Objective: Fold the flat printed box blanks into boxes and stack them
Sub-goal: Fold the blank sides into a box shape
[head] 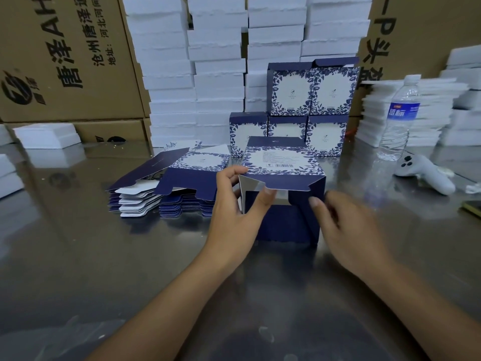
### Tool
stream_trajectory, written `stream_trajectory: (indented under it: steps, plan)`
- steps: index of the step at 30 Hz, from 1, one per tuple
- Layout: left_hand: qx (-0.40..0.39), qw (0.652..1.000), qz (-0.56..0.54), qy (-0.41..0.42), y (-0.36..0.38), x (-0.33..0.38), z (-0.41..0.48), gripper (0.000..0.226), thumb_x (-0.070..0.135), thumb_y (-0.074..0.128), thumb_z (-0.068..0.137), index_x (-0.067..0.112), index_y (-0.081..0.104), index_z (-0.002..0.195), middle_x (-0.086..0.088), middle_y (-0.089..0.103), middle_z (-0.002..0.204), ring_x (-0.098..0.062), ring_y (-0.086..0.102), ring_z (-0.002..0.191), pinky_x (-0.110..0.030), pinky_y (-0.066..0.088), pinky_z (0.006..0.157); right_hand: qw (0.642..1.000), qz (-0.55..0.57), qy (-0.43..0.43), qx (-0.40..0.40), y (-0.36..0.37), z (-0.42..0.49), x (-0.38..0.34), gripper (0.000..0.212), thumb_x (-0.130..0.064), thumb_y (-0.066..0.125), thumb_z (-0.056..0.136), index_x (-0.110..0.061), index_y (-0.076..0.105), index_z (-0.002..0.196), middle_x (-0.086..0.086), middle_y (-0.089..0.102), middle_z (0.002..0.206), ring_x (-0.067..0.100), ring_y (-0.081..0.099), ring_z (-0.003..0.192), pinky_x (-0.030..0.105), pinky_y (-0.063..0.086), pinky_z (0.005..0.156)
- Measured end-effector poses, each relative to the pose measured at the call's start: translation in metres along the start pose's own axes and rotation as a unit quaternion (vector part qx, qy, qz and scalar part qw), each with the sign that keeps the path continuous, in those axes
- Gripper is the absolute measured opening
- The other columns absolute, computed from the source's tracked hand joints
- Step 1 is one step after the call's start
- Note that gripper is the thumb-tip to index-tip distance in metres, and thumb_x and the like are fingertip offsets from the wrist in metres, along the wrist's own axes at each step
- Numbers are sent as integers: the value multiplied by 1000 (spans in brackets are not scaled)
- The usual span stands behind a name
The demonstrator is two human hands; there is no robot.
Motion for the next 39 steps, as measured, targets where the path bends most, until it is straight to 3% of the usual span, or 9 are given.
stream_trajectory:
  steps: [6,10,14,20,23,27,30,34,39]
  plan:
    - [4,1000,7,1,0,-4,-1,48,62,60,65,49,39,106,22,55,111,-8,57,108,-28,50,87,1000,8,13,-10,0,2,3,39,-35,44,94,-18,32,61,-4,37,50,29,43,54,40,36,50]
    - [5,1000,3,-2,-1,-4,1,49,64,60,62,50,39,105,28,55,105,-3,58,104,-23,51,82,998,30,28,-45,9,1,10,39,-40,44,93,-19,33,62,-4,39,51,25,44,54,38,36,51]
    - [2,1000,1,-3,-2,-5,2,47,61,60,65,48,39,105,30,56,102,1,58,99,-13,48,73,992,2,44,-121,25,-3,19,31,-44,40,94,-24,50,72,-5,53,63,27,53,66,40,43,59]
    - [3,1000,14,-5,0,-7,2,44,59,60,66,51,38,104,19,55,109,-7,57,104,-17,46,77,991,21,61,-114,21,-1,18,37,-40,45,95,-30,41,59,-9,48,56,24,49,61,38,40,56]
    - [2,1000,16,-4,-1,-7,2,45,60,59,66,51,38,105,17,55,110,-9,57,105,-19,47,79,985,-10,78,-156,26,-5,22,35,-47,42,93,-21,52,73,-5,53,61,25,54,66,38,43,60]
    - [1,1000,22,-5,-1,-7,2,45,61,59,66,52,37,104,20,54,108,-9,57,104,-20,47,79,972,-89,87,-199,31,-10,25,35,-48,39,95,-23,63,92,-1,65,79,26,60,84,34,47,66]
    - [0,1000,21,-5,0,-7,2,45,59,58,67,49,37,106,13,53,113,-11,57,105,-17,45,77,976,-56,96,-187,29,-8,24,34,-43,43,96,-19,64,85,-3,60,72,26,59,80,35,47,66]
    - [10,1000,14,-11,-2,-6,3,49,62,58,63,47,38,106,23,52,105,-2,55,97,-13,45,73,976,-55,80,-197,31,-9,21,36,-46,44,94,-18,61,80,-2,59,69,25,58,75,36,49,66]
    - [42,999,-4,-30,-12,-7,7,52,67,55,58,45,41,102,22,51,110,5,56,97,-4,42,73,970,-87,69,-218,34,-12,17,40,-52,44,92,-24,43,64,-7,51,62,21,52,74,30,38,57]
Point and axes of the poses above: each hand's wrist, its own z-axis towards the middle knuckle, its own y-axis out of the palm, x = y × z, the point moved 9 cm from there along z, towards the middle knuckle
